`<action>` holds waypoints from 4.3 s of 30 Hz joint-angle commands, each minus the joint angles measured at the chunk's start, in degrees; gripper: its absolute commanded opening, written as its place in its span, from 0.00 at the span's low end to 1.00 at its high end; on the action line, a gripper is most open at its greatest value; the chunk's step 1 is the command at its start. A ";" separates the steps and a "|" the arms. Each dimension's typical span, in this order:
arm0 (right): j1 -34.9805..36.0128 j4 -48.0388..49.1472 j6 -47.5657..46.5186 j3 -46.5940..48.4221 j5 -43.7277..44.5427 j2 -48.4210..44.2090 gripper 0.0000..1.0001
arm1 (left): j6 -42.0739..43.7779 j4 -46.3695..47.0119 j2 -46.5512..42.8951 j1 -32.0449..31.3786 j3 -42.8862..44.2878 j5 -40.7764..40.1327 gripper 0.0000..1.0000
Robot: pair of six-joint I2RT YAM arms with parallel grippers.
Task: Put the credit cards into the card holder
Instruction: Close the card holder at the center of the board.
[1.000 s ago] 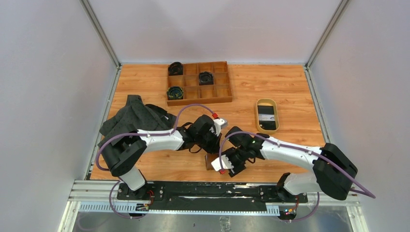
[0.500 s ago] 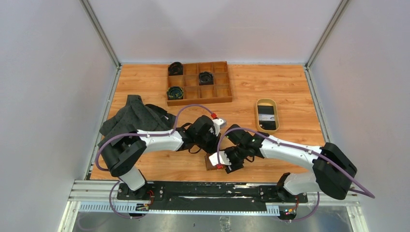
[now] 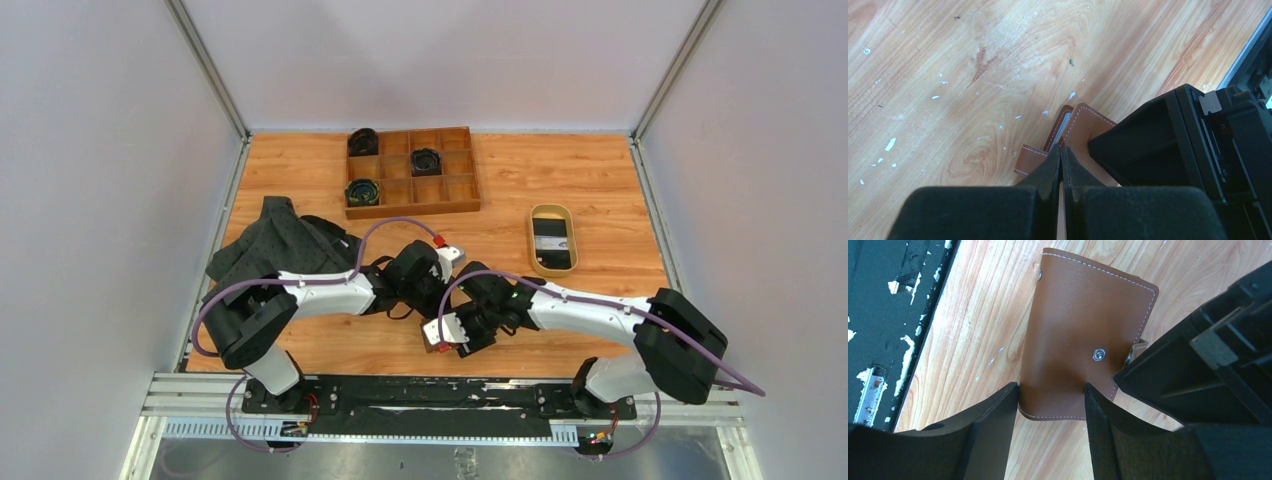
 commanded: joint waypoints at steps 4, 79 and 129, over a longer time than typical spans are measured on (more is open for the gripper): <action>1.24 1.72 0.62 -0.88 3.34 1.38 0.52 | -1.19 0.84 -1.07 -0.38 -1.44 1.92 0.00; 1.25 2.19 2.73 -0.26 5.86 3.11 0.48 | -21.55 24.64 0.06 -3.74 -19.97 -3.25 0.00; 1.55 1.66 2.82 -0.26 8.09 2.13 0.49 | -33.28 46.75 12.33 -8.31 -32.92 -9.53 0.00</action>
